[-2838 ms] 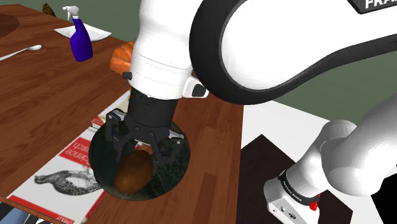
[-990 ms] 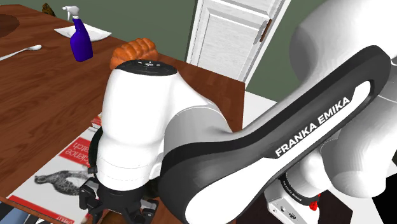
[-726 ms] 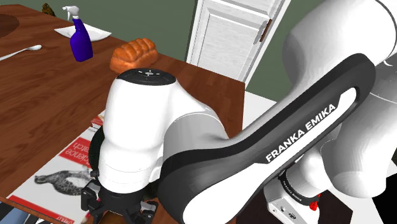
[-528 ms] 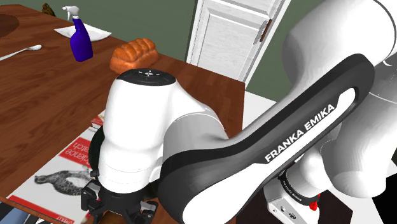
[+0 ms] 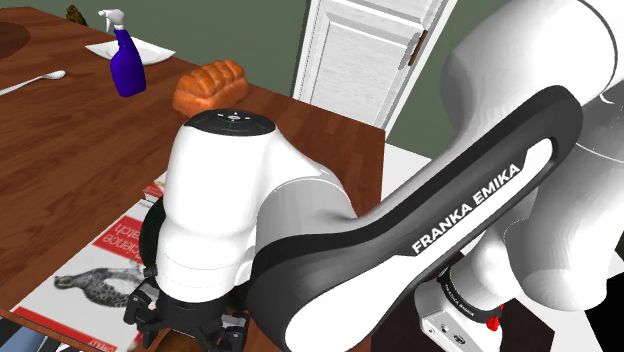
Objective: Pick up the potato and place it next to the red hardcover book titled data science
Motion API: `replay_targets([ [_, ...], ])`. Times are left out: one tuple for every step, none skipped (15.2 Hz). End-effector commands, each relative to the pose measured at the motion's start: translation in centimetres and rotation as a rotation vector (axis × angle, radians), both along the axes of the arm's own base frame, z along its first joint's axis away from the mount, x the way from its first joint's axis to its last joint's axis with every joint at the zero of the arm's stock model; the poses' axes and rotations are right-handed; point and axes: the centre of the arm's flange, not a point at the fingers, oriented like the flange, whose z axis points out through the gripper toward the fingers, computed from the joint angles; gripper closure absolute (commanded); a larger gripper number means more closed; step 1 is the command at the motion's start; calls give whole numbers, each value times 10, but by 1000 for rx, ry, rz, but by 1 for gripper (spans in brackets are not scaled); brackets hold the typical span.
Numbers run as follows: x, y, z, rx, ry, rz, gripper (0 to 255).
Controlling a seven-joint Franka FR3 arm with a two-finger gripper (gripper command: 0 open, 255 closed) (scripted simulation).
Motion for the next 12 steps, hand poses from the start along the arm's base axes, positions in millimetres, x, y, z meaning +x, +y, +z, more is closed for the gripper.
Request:
replay_targets([
  [2, -4, 13, 0, 0, 0, 0],
  [4, -7, 25, 0, 0, 0, 0],
  [5, -10, 38, 0, 0, 0, 0],
  [7, -13, 48, 0, 0, 0, 0],
  [7, -13, 48, 0, 0, 0, 0],
  [7, -13, 48, 0, 0, 0, 0],
  [7, -13, 48, 0, 0, 0, 0],
  [7, -13, 48, 0, 0, 0, 0],
  [7, -13, 48, 0, 0, 0, 0],
  [7, -13, 48, 0, 0, 0, 0],
  [7, -13, 48, 0, 0, 0, 0],
  [7, -13, 48, 0, 0, 0, 0],
])
